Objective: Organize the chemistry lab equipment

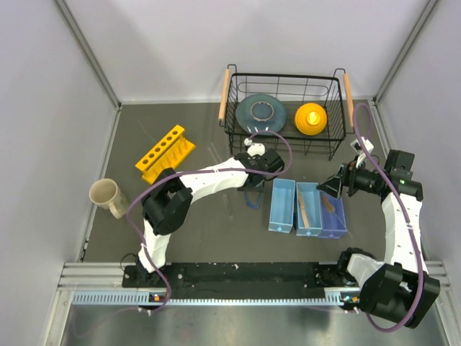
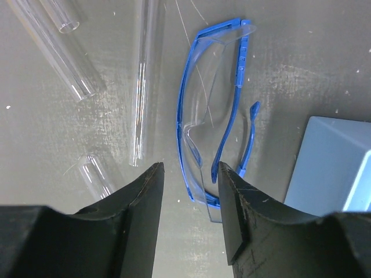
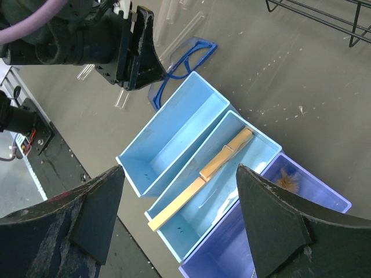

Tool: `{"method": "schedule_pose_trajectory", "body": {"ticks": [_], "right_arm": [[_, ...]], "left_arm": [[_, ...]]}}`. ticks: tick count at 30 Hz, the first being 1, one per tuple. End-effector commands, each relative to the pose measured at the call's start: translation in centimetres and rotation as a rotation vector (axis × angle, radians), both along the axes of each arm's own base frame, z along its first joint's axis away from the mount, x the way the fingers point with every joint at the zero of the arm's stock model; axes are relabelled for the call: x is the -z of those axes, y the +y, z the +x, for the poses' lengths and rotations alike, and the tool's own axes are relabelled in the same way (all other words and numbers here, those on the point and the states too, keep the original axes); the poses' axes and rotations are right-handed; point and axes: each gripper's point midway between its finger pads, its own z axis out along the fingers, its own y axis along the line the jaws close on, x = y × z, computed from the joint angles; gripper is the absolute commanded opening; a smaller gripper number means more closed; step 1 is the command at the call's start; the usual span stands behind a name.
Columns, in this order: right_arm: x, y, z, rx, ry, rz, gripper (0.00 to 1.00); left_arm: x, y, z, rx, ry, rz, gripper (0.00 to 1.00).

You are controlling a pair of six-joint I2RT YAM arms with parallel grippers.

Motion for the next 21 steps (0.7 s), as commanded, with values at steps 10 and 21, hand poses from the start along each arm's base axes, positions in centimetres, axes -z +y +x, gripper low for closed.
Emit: {"method": "schedule_pose_trajectory", "body": {"ticks": [10,21], "right_arm": [[-0.6,-0.4,0.8,-0.005,-0.054,-0.019,0.79],[-0.6,-0.5,0.8,-0.003,-0.052,-0.020,0.79]], "left_arm": [[0.5,0.1,-0.2,0.032,-0.001,0.052,0.34],[0.8,0.4,-0.7,0.052,0.011,0.067,0.24]]}}
